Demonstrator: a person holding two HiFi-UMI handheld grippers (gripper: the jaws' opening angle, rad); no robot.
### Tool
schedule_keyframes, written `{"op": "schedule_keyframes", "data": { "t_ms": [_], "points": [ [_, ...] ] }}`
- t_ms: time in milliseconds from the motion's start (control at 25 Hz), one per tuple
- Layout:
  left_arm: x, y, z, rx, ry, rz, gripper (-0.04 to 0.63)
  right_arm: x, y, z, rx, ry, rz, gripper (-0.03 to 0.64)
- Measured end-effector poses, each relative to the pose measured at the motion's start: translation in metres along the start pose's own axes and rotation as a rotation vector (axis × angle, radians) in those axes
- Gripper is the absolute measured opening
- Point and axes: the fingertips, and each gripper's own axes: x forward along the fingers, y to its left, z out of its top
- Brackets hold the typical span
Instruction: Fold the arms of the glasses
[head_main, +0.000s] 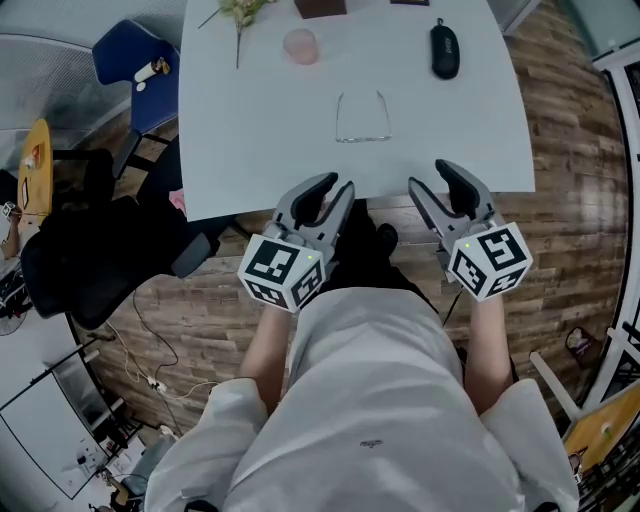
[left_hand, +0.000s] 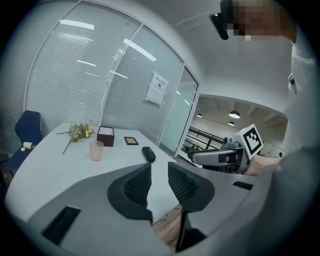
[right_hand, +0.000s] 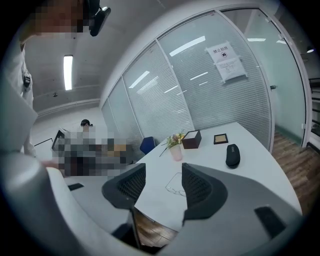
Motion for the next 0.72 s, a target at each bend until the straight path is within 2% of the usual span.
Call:
{"op": "schedule_keyframes", "data": {
  "t_ms": [280,720],
  "points": [
    [0.024,0.03,0.022,0.007,-0.012,-0.033,0.11,0.025,-0.015,0.026,-0.034,0.01,-0.031,0.212],
    [0.057,0.076,0.041,0.006,0.001,-0.085,0.107,0.069,-0.037,0.05,-0.014,0.028,-0.054,0.207]
  ]
}}
